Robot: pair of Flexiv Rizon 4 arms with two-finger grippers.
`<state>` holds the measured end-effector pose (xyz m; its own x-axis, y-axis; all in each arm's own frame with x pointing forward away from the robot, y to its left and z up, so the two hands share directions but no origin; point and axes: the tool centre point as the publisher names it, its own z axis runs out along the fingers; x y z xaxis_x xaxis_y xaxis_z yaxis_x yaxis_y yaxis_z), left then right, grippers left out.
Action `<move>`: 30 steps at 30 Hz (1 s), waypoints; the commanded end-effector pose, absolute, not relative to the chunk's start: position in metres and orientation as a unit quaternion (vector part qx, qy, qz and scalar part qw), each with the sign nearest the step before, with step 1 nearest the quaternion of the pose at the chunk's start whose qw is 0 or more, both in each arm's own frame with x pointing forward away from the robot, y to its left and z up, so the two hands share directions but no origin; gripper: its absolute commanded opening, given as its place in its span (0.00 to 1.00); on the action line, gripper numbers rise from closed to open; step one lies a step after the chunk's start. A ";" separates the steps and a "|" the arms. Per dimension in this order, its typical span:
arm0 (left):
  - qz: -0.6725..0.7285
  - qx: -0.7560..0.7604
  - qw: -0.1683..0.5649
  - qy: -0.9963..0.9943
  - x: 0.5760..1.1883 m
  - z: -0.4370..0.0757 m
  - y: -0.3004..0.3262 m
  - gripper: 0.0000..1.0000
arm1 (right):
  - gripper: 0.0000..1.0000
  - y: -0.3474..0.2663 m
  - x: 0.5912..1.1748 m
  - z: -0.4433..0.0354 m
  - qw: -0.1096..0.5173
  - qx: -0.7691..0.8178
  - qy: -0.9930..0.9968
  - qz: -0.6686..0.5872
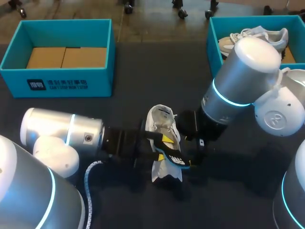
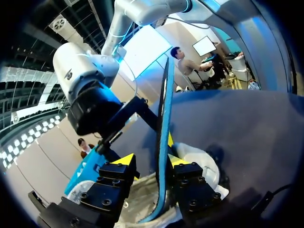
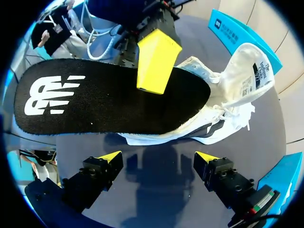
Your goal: Take the shoe out of the shoebox, open the shoe tongue, remove and reinsert the insole, then place the shoe into the shoebox
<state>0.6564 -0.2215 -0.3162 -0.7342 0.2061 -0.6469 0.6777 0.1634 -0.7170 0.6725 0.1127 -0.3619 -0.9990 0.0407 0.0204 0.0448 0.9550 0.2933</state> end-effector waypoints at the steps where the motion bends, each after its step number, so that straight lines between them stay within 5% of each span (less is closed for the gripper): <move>1: -0.566 0.308 0.208 0.735 0.651 -0.308 -0.224 0.41 | 1.00 0.114 0.672 -0.364 0.006 -0.022 -0.989 -0.148; 3: -0.559 0.315 0.210 0.738 0.650 -0.308 -0.225 0.36 | 1.00 0.114 0.672 -0.364 0.006 -0.022 -0.989 -0.148; 5: -0.551 0.318 0.215 0.741 0.650 -0.309 -0.226 0.05 | 1.00 0.114 0.672 -0.364 0.006 -0.022 -0.989 -0.148; 6: -0.550 0.318 0.214 0.742 0.650 -0.311 -0.226 0.00 | 1.00 0.114 0.672 -0.364 0.006 -0.022 -0.989 -0.148; 30: -0.555 0.301 0.239 0.737 0.668 -0.348 -0.209 0.00 | 1.00 0.114 0.672 -0.364 0.006 -0.022 -0.989 -0.148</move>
<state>0.6671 -0.2062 -0.3465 -0.7035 0.1787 -0.6878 0.7105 0.1967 -0.6756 0.6725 0.1127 -0.3619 -0.9990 0.0406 0.0204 0.0448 0.9550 0.2932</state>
